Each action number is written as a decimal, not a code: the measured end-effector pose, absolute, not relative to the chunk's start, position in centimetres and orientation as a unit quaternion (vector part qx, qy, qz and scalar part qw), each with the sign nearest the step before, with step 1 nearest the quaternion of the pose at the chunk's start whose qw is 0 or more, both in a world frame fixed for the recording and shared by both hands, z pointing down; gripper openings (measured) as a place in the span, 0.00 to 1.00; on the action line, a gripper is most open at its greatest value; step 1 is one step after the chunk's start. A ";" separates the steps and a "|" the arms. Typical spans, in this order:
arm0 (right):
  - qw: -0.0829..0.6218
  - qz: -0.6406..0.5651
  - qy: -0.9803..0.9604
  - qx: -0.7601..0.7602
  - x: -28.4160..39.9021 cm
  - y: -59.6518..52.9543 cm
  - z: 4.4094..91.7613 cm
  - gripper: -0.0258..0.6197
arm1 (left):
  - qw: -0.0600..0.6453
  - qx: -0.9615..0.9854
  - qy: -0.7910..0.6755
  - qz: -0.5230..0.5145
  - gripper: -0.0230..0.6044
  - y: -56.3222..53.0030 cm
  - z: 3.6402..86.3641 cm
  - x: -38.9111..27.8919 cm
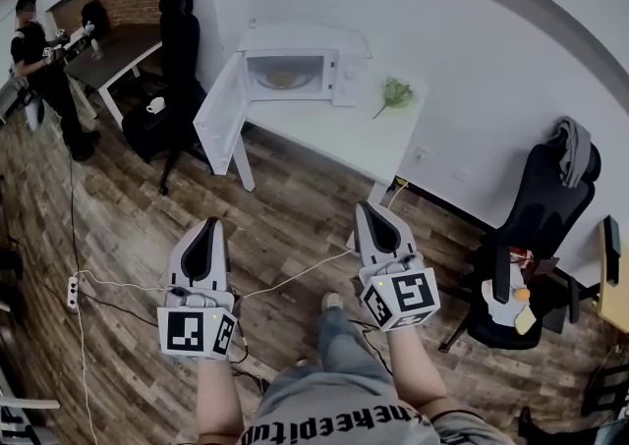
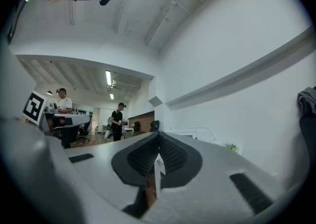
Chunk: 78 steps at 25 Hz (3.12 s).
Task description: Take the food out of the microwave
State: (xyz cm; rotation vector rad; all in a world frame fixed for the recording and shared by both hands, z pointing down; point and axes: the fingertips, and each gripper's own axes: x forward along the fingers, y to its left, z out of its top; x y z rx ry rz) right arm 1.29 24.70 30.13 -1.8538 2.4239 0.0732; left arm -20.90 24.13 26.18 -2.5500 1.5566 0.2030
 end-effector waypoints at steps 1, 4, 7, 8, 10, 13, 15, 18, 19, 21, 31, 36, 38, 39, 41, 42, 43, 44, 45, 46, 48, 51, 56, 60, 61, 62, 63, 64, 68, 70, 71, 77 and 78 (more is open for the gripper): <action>0.045 0.023 0.794 -0.605 1.4 23.7 30.2 0.05 | 0.074 -0.848 0.520 0.067 0.05 23.3 26.2 -20.8; 0.048 0.024 0.799 -0.599 1.9 20.5 30.0 0.05 | 0.075 -0.844 0.527 0.068 0.05 20.4 25.9 -20.4; 0.048 0.027 0.804 -0.592 2.6 16.9 29.6 0.05 | 0.079 -0.840 0.533 0.070 0.05 17.3 25.6 -19.5; 0.047 0.027 0.806 -0.590 3.0 15.8 29.6 0.05 | 0.079 -0.838 0.535 0.070 0.05 16.3 25.5 -19.2; 0.046 0.028 0.809 -0.585 3.7 13.5 29.4 0.05 | 0.078 -0.834 0.541 0.073 0.05 14.3 25.4 -18.5; 0.045 0.030 0.815 -0.576 5.1 10.0 28.9 0.05 | 0.077 -0.828 0.550 0.074 0.05 11.3 24.9 -17.2; 0.045 0.031 0.819 -0.571 6.1 7.8 28.5 0.05 | 0.078 -0.825 0.555 0.074 0.05 9.3 24.7 -16.2; 0.046 0.034 0.823 -0.565 7.5 4.9 28.3 0.05 | 0.081 -0.821 0.560 0.074 0.05 6.8 24.5 -14.7; 0.047 0.034 0.825 -0.563 8.0 4.0 28.3 0.05 | 0.082 -0.820 0.562 0.074 0.05 6.0 24.4 -14.2; 0.047 0.034 0.828 -0.558 8.9 2.5 28.3 0.05 | 0.086 -0.817 0.565 0.073 0.05 4.7 24.3 -13.1; 0.049 0.018 0.838 -0.543 11.5 -2.2 29.8 0.05 | 0.083 -0.810 0.578 0.056 0.05 0.8 25.3 -10.2; 0.048 0.010 0.841 -0.539 11.3 -3.9 30.7 0.05 | 0.081 -0.811 0.578 0.049 0.05 -0.8 26.0 -10.0; 0.046 0.011 0.841 -0.539 11.3 -4.6 31.0 0.05 | 0.082 -0.811 0.578 0.049 0.05 -1.7 26.1 -9.9; 0.045 0.012 0.841 -0.539 11.3 -5.0 31.1 0.05 | 0.082 -0.811 0.577 0.050 0.05 -2.2 26.2 -9.8; 0.043 0.013 0.840 -0.541 11.5 -6.0 31.1 0.05 | 0.082 -0.812 0.576 0.052 0.05 -3.4 26.3 -9.6; 0.042 0.013 0.839 -0.543 11.7 -6.7 31.0 0.05 | 0.083 -0.812 0.575 0.053 0.05 -4.1 26.2 -9.5; 0.043 0.014 0.838 -0.544 11.8 -7.4 31.0 0.05 | 0.083 -0.813 0.574 0.054 0.05 -4.9 26.2 -9.4; 0.043 0.015 0.837 -0.546 11.9 -8.1 30.9 0.05 | 0.083 -0.813 0.573 0.055 0.05 -5.7 26.2 -9.3; 0.043 0.016 0.836 -0.547 12.0 -8.9 30.8 0.05 | 0.083 -0.814 0.573 0.056 0.05 -6.5 26.2 -9.3; 0.042 0.016 0.835 -0.548 12.0 -9.6 30.8 0.05 | 0.082 -0.814 0.572 0.057 0.05 -7.3 26.2 -9.3; 0.040 0.016 0.836 -0.548 11.9 -11.3 30.9 0.05 | 0.080 -0.815 0.571 0.059 0.05 -9.1 26.3 -9.3; 0.037 0.016 0.837 -0.546 11.4 -13.9 31.0 0.05 | 0.079 -0.816 0.569 0.061 0.05 -11.9 26.3 -9.3; 0.034 0.012 0.841 -0.540 10.2 -18.4 31.2 0.05 | 0.081 -0.818 0.565 0.062 0.05 -16.4 26.0 -9.6; 0.032 0.004 0.846 -0.532 8.8 -21.6 31.9 0.05 | 0.079 -0.821 0.562 0.063 0.05 -19.3 26.2 -10.0; 0.031 0.003 0.848 -0.529 8.4 -22.3 32.2 0.05 | 0.078 -0.822 0.561 0.063 0.05 -19.9 26.3 -10.1; 0.030 0.001 0.850 -0.526 8.0 -22.9 32.4 0.05 | 0.078 -0.823 0.559 0.063 0.05 -20.5 26.4 -10.1; 0.029 -0.001 0.852 -0.522 7.6 -23.6 32.8 0.05 | 0.078 -0.825 0.557 0.063 0.05 -20.9 26.5 -10.1; 0.029 -0.004 0.855 -0.519 7.2 -24.2 33.3 0.05 | 0.078 -0.825 0.556 0.063 0.05 -21.4 26.7 -10.2; 0.019 -0.020 0.864 -0.503 5.3 -26.4 35.5 0.05 | 0.070 -0.828 0.552 0.062 0.05 -22.7 27.6 -10.7; 0.011 -0.028 0.867 -0.497 4.4 -27.4 36.8 0.05 | 0.066 -0.830 0.551 0.060 0.05 -23.2 28.1 -11.0; 0.007 -0.033 0.868 -0.495 4.0 -27.9 37.4 0.06 | 0.064 -0.831 0.550 0.060 0.05 -23.4 28.3 -11.1; -0.008 -0.060 0.868 -0.492 2.3 -31.2 41.1 0.18 | 0.053 -0.836 0.544 0.052 0.05 -24.5 29.7 -11.6; -0.012 -0.063 0.868 -0.492 2.1 -31.7 41.7 0.21 | 0.052 -0.837 0.543 0.051 0.05 -24.6 29.9 -11.5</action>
